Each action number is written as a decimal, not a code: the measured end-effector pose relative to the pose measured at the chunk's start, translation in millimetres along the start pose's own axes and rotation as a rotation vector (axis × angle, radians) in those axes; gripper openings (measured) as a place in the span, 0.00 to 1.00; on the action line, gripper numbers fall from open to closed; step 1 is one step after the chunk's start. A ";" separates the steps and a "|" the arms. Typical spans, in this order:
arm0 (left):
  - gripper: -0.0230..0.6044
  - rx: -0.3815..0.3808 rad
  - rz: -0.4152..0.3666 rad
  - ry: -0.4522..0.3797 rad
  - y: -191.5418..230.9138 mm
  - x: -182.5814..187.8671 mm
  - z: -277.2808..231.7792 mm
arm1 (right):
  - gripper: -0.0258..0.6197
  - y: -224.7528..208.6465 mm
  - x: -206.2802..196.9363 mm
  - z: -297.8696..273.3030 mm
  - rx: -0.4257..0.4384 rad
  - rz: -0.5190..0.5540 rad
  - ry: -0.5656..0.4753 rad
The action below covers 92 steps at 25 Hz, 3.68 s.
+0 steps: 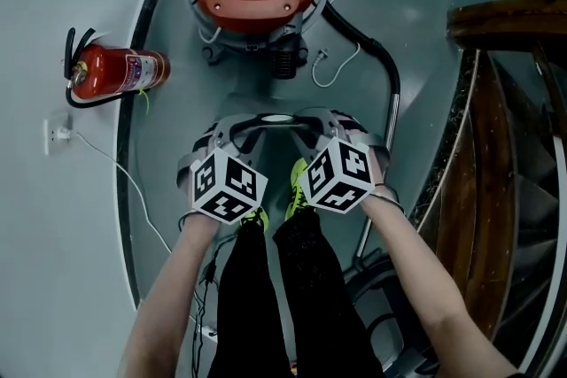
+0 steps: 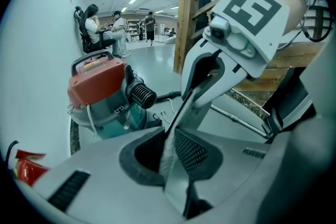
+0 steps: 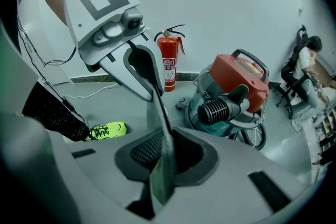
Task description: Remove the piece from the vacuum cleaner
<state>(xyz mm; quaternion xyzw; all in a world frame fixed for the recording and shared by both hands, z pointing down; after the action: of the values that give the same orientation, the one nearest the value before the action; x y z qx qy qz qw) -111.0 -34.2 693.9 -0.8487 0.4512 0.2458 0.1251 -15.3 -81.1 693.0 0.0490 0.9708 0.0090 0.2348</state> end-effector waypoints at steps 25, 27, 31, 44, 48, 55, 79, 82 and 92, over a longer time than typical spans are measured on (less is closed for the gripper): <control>0.13 -0.085 0.086 0.087 -24.2 -52.6 -63.2 | 0.13 23.1 -45.7 -68.2 0.133 -0.088 0.050; 0.14 -0.090 0.088 0.092 -22.8 -54.6 -68.2 | 0.13 21.8 -47.7 -73.1 0.137 -0.095 0.053; 0.14 -0.095 0.093 0.100 -18.6 -58.7 -78.3 | 0.13 18.0 -50.6 -84.4 0.150 -0.102 0.061; 0.14 -0.126 0.129 0.120 -9.0 -74.2 -97.6 | 0.13 17.2 -52.1 -109.9 0.183 -0.130 0.090; 0.18 -0.078 0.137 0.122 -10.1 -78.5 -98.9 | 0.15 19.9 -49.7 -114.2 0.183 -0.155 0.092; 0.23 -0.091 0.154 0.139 -14.6 -89.7 -99.7 | 0.17 32.1 -49.1 -120.5 0.233 -0.191 0.103; 0.30 -0.173 0.228 0.052 -16.1 -77.1 -68.9 | 0.13 25.2 -40.4 -88.8 0.201 -0.383 0.026; 0.19 -0.188 0.199 -0.005 -20.5 -61.8 -57.2 | 0.11 22.7 -36.5 -74.3 0.188 -0.453 -0.018; 0.05 -0.270 0.320 -0.080 -26.9 -37.8 -12.5 | 0.08 34.1 -30.3 -21.4 0.228 -0.759 -0.125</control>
<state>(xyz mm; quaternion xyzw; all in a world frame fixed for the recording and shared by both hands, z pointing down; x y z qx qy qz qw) -102.8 2.1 724.3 -0.7648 0.5378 0.3545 -0.0127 4.8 -50.1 727.2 -0.2871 0.8985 -0.1892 0.2731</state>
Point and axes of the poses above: the fingertips, and each gripper's own axes: z backward along the fingers, y to its left, x out of its top, the point moved 7 cm from there along z, backward along the fingers, and after that the axes turned 2 degrees about y, right-handed, at the moved point
